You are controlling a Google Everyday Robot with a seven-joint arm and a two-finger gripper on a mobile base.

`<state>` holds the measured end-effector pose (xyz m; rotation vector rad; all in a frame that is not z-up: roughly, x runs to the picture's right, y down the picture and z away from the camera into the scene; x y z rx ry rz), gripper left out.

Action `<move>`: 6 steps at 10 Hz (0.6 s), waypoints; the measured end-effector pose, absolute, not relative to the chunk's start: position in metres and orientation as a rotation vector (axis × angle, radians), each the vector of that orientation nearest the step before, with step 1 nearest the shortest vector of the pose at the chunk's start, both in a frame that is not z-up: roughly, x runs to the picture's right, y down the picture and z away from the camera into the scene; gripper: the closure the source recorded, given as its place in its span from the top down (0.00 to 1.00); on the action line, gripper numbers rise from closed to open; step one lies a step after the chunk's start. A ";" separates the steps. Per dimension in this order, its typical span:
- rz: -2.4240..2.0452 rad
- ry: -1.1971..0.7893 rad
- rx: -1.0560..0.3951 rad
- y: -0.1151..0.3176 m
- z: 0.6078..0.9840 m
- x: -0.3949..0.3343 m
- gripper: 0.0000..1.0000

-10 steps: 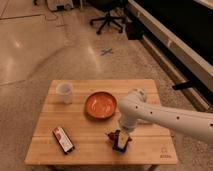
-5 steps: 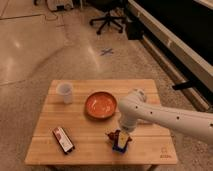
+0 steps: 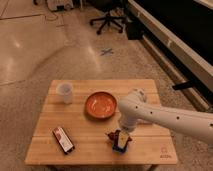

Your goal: Push the eraser across the table

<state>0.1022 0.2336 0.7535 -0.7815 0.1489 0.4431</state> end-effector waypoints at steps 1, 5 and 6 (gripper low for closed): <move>0.441 0.147 -0.779 0.232 0.754 0.102 0.80; 0.259 0.018 -0.692 0.187 0.717 0.036 0.80; 0.227 -0.009 -0.677 0.184 0.708 0.020 0.80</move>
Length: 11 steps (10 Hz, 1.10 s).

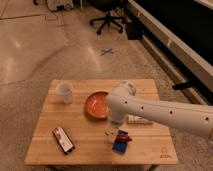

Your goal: Push the eraser across the table

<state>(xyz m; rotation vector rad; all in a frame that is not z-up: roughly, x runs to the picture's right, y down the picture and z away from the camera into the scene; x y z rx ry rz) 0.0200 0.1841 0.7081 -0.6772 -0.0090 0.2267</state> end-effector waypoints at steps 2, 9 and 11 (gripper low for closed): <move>0.144 -0.068 -0.670 0.198 0.690 -0.024 0.80; 0.023 -0.223 -0.760 0.283 0.685 -0.124 0.80; 0.002 -0.288 -0.774 0.295 0.686 -0.142 0.80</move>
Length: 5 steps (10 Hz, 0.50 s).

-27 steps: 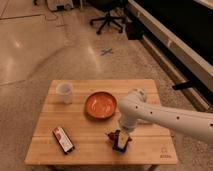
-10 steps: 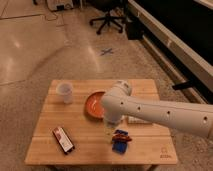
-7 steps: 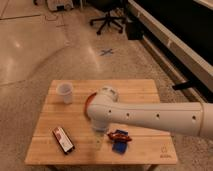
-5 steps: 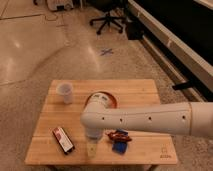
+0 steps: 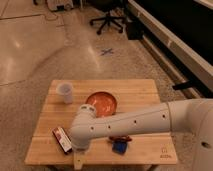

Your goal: Push the eraser across the table

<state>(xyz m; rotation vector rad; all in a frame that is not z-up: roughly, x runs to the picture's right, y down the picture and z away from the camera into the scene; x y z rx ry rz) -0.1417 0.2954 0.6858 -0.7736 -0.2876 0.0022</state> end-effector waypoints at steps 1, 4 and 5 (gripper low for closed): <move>0.000 -0.316 -0.779 0.299 0.687 -0.144 0.80; -0.002 -0.323 -0.780 0.299 0.686 -0.145 0.80; -0.003 -0.323 -0.780 0.299 0.686 -0.144 0.75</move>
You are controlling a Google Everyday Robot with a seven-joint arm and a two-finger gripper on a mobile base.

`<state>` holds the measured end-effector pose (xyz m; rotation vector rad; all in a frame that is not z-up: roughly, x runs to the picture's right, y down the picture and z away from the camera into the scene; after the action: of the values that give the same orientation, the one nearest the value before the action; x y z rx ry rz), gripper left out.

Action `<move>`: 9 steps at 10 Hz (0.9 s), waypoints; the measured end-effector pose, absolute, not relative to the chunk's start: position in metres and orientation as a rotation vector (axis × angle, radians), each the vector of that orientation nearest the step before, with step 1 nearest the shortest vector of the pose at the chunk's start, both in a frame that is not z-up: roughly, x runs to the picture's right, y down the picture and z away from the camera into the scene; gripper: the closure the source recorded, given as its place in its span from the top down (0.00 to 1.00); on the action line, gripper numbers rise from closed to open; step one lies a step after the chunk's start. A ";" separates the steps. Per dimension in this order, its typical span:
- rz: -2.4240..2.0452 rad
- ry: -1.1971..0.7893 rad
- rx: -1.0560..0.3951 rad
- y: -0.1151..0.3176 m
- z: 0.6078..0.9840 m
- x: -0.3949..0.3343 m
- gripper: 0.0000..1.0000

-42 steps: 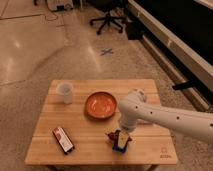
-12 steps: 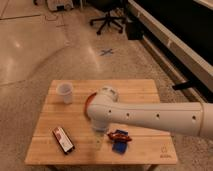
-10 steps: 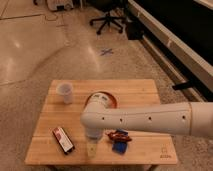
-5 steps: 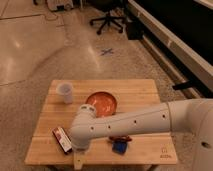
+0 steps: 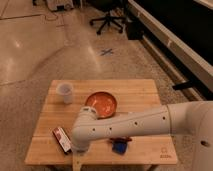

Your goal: Push the eraser across the table

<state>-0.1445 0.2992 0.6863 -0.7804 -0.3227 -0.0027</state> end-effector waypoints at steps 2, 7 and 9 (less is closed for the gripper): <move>-0.019 -0.317 -0.778 0.302 0.687 -0.138 0.57; -0.008 -0.356 -0.745 0.310 0.700 -0.144 0.06; -0.008 -0.380 -0.746 0.317 0.706 -0.153 0.00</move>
<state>-0.1533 0.3174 0.7061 -0.7458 -0.3801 -0.0077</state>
